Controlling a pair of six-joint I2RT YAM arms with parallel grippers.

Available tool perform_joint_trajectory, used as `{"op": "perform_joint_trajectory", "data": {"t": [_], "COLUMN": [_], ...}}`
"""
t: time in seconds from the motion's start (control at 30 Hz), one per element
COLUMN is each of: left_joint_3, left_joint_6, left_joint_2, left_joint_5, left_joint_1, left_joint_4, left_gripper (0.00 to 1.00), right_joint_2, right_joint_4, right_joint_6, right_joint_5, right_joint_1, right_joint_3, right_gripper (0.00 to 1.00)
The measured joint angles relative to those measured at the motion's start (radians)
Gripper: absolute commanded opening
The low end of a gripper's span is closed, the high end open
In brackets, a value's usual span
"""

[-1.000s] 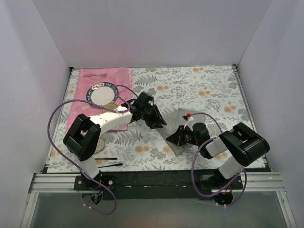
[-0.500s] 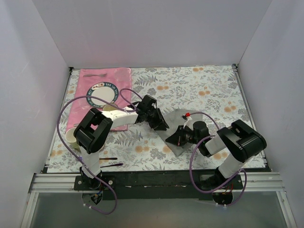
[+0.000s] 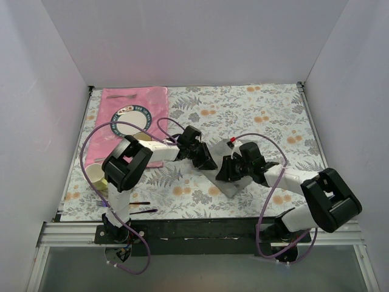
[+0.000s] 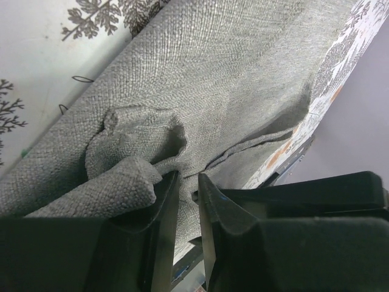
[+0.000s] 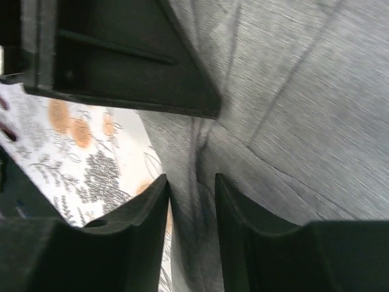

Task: Fold the napkin, place the utensils inside, and roll it up
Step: Roll the napkin with the utensil

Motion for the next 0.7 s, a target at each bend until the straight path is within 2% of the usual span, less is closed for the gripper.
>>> {"op": "perform_joint_trajectory", "data": {"t": [0.03,0.07,0.1,0.33,0.6,0.7], "left_joint_3": [0.000,0.000,0.000,0.000,0.034,0.062], "left_joint_6": [0.002,0.003,0.004,0.003,0.018,0.024], "left_joint_2": [0.001,0.002,0.002,0.014,0.029,0.039], "left_joint_5": [0.003,0.005,0.005,0.025,0.030,0.031], "left_joint_1": [0.000,0.000,0.000,0.002,0.002,0.001], "left_joint_4": [0.004,0.006,0.008,0.023,-0.015,-0.043], "left_gripper": [0.19,0.19,0.18,0.18,0.18,0.21], "right_joint_2": [-0.009,-0.014,-0.020,-0.103,-0.092,-0.062], "right_joint_4": [-0.062,-0.114,-0.194,-0.499,-0.515,-0.481], "right_joint_6": [-0.019,-0.037,-0.058,-0.179,-0.193,-0.183], "right_joint_5": [0.022,0.042,0.081,0.259,0.246,0.240], "right_joint_1": [0.000,0.001,0.004,0.062,0.064,0.064], "right_joint_3": [0.025,0.045,0.074,0.190,0.195,0.182], "right_gripper": [0.48,0.56,0.59,0.60,0.52,0.39]}}
